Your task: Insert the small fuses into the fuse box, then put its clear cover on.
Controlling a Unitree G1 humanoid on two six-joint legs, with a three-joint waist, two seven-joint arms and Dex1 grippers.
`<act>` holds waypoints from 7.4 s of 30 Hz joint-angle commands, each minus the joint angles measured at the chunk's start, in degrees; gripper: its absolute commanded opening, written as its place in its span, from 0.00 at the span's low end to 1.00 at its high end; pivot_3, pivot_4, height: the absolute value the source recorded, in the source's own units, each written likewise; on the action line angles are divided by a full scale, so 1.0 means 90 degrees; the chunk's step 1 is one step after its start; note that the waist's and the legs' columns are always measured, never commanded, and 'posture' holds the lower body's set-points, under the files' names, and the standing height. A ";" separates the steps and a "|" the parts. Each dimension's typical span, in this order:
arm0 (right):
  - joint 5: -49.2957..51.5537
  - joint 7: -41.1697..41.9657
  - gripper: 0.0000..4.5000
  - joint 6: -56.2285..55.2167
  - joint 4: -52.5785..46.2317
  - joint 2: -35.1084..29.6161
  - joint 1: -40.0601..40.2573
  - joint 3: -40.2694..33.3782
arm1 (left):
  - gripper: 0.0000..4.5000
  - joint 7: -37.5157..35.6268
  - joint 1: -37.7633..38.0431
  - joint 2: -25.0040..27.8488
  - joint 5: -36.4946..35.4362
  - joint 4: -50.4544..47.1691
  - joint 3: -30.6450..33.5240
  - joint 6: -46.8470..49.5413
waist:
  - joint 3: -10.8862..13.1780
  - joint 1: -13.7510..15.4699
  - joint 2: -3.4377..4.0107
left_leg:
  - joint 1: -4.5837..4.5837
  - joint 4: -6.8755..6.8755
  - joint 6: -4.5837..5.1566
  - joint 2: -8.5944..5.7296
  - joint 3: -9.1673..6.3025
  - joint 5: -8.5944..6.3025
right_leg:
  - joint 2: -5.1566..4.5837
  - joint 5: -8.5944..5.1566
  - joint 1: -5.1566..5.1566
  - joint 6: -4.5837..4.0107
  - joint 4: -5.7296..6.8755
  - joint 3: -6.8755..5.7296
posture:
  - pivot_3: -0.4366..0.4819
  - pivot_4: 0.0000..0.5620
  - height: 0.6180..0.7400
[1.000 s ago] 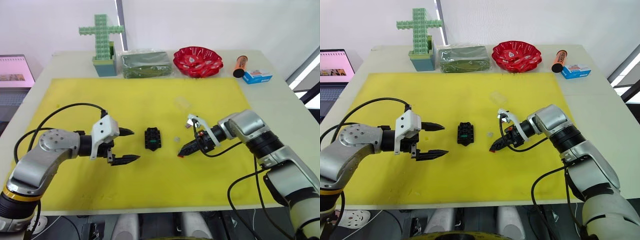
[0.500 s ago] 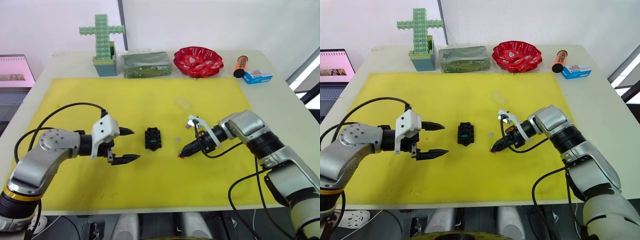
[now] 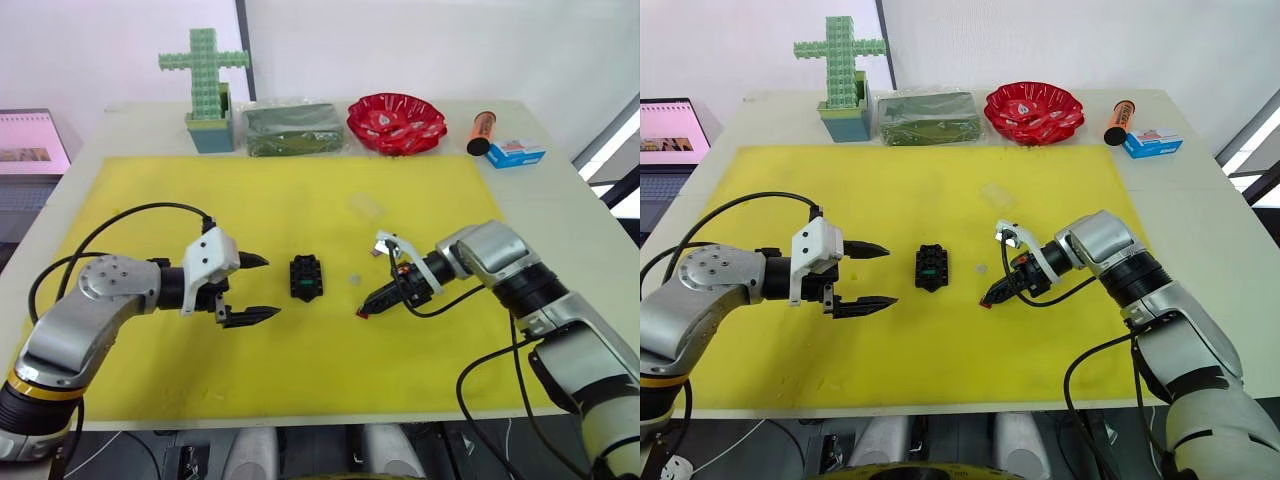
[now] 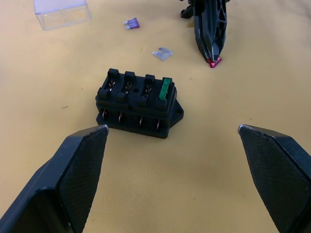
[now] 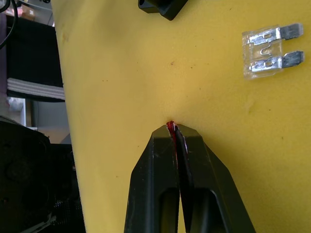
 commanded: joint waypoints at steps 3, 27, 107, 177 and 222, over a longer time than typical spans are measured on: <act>0.0146 0.0017 0.01 0.0243 -0.0226 -0.0231 0.0021 -0.0225 | 1.00 0.0011 -0.0061 -0.0014 -0.0022 -0.0113 0.0069 -0.0098 | 0.0000 0.0001 0.0000 | 0.0000 0.0000 0.0000 0.0000 0.0000 0.0000 | 0.0000 0.0000 0.0000 0.0000 0.0000 0.0000 | 0.48 0.27 1.00; 0.1268 -0.5937 0.01 0.3022 -0.6417 0.3513 0.3160 -0.6391 | 1.00 0.0609 0.0204 -0.0412 -0.0513 -0.0855 0.0393 0.0094 | -0.0003 0.0002 0.0001 | -0.0002 -0.0006 0.0000 -0.0002 -0.0008 0.0000 | -0.0004 0.0000 0.0001 0.0001 0.0001 -0.0002 | 0.48 0.27 1.00; 0.2088 -0.1006 0.98 0.0500 -0.2166 -0.1574 -0.0265 0.0033 | 1.00 0.0218 -0.0118 -0.0204 0.0019 -0.0298 0.0035 -0.0582 | 0.0004 -0.0005 0.0000 | -0.0012 -0.0006 0.0011 -0.0001 -0.0001 -0.0007 | -0.0008 -0.0004 -0.0008 -0.0006 -0.0019 0.0004 | 0.48 0.27 1.00; -0.0276 0.0919 0.00 -0.0397 0.0636 0.0099 -0.1219 0.1539 | 1.00 0.0052 0.0314 -0.0191 0.0284 -0.0594 -0.0189 -0.0910 | 0.0004 -0.0013 0.0005 | -0.0007 -0.0003 0.0011 -0.0003 0.0001 -0.0006 | -0.0005 -0.0001 -0.0009 -0.0001 -0.0004 0.0002 | 0.48 0.27 1.00; 0.7350 -1.0492 0.00 0.2885 -0.2570 0.1828 0.2995 -0.5255 | 1.00 0.0224 0.0228 -0.0435 0.0307 -0.0554 -0.0234 -0.0953 | -0.0001 -0.0012 0.0001 | -0.0007 -0.0006 0.0011 -0.0002 -0.0003 -0.0006 | -0.0003 0.0000 -0.0001 0.0000 -0.0007 0.0005 | 0.48 0.27 1.00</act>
